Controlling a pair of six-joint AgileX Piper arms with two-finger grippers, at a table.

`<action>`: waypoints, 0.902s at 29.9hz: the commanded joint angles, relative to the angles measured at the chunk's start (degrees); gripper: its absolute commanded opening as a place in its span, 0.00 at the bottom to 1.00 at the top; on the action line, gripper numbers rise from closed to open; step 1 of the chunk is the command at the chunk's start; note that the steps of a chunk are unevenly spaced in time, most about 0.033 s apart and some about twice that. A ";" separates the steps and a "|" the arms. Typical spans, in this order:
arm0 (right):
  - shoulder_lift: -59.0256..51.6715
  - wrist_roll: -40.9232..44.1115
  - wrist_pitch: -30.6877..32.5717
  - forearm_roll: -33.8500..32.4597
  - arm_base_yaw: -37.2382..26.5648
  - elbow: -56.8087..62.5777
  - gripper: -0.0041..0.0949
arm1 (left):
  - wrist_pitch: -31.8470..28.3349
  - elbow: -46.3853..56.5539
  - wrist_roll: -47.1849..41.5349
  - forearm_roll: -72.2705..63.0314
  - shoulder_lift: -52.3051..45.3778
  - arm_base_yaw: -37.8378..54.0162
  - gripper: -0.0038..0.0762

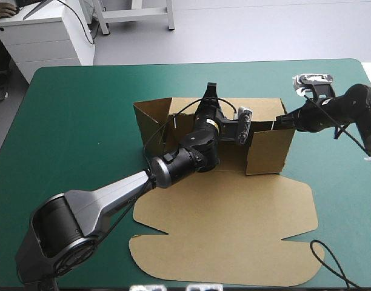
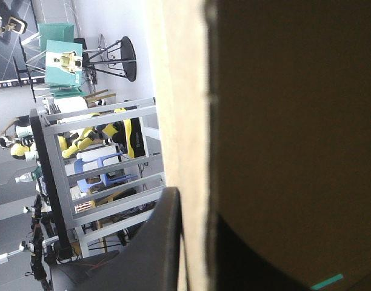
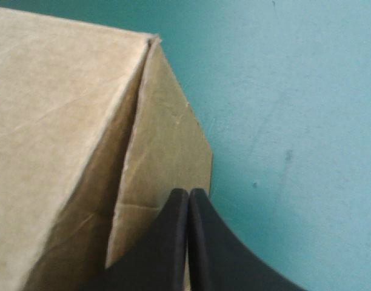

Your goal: Fold the box

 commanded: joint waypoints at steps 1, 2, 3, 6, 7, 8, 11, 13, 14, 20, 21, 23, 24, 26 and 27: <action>-5.12 -3.70 -6.80 5.22 -0.34 3.51 0.02 | 3.76 -0.23 -0.73 -4.88 -1.32 0.02 0.04; -5.93 -4.27 -7.83 5.62 -0.34 5.00 0.02 | 3.76 -0.23 -0.73 -4.88 -1.32 0.02 0.04; -6.56 -4.76 -8.68 5.79 -0.34 6.17 0.02 | 3.76 -0.23 -0.73 -4.88 -1.32 0.02 0.04; -9.20 -6.36 -11.86 6.07 -0.34 10.78 0.02 | 3.40 -0.23 -0.73 -4.88 -1.32 0.02 0.04; -10.07 -7.03 -13.19 6.34 -0.34 11.96 0.02 | 3.32 -0.23 -0.73 -4.88 -1.32 0.02 0.04; -10.93 -7.97 -14.54 6.82 -0.34 13.39 0.02 | 3.18 -0.23 -0.73 -4.88 -1.32 0.02 0.04; -12.59 -13.46 -17.41 10.17 -0.34 16.71 0.02 | 2.93 -0.23 -0.73 -4.88 -1.32 0.02 0.04; -13.01 -18.06 -17.84 13.19 -0.34 18.05 0.02 | 2.60 -0.23 -0.73 -4.88 -1.32 0.02 0.04; -13.01 -20.40 -17.62 14.75 -0.34 18.45 0.02 | 2.49 -0.23 -0.73 -4.88 -1.32 0.02 0.04; -13.61 -22.57 -15.33 14.48 -0.22 18.73 0.03 | 2.26 -0.23 -0.73 -4.88 -1.32 0.02 0.04; -13.75 -22.57 -15.36 13.12 -0.22 18.73 0.04 | 2.26 -0.23 -0.73 -4.88 -1.32 0.02 0.04; -14.27 -22.57 -15.31 10.09 -0.22 18.73 0.09 | 2.15 -0.23 -0.73 -4.88 -1.32 0.02 0.04; -14.39 -22.57 -15.31 8.62 -0.22 18.73 0.12 | 1.98 -0.23 -0.73 -4.88 -1.32 0.02 0.04; -14.40 -22.57 -15.21 7.28 -0.22 18.73 0.20 | 1.40 -0.23 -0.73 -4.88 -1.23 0.02 0.04; -14.40 -22.57 -14.96 6.66 -0.22 18.73 0.25 | 1.26 -0.23 -0.73 -4.88 -1.12 0.02 0.04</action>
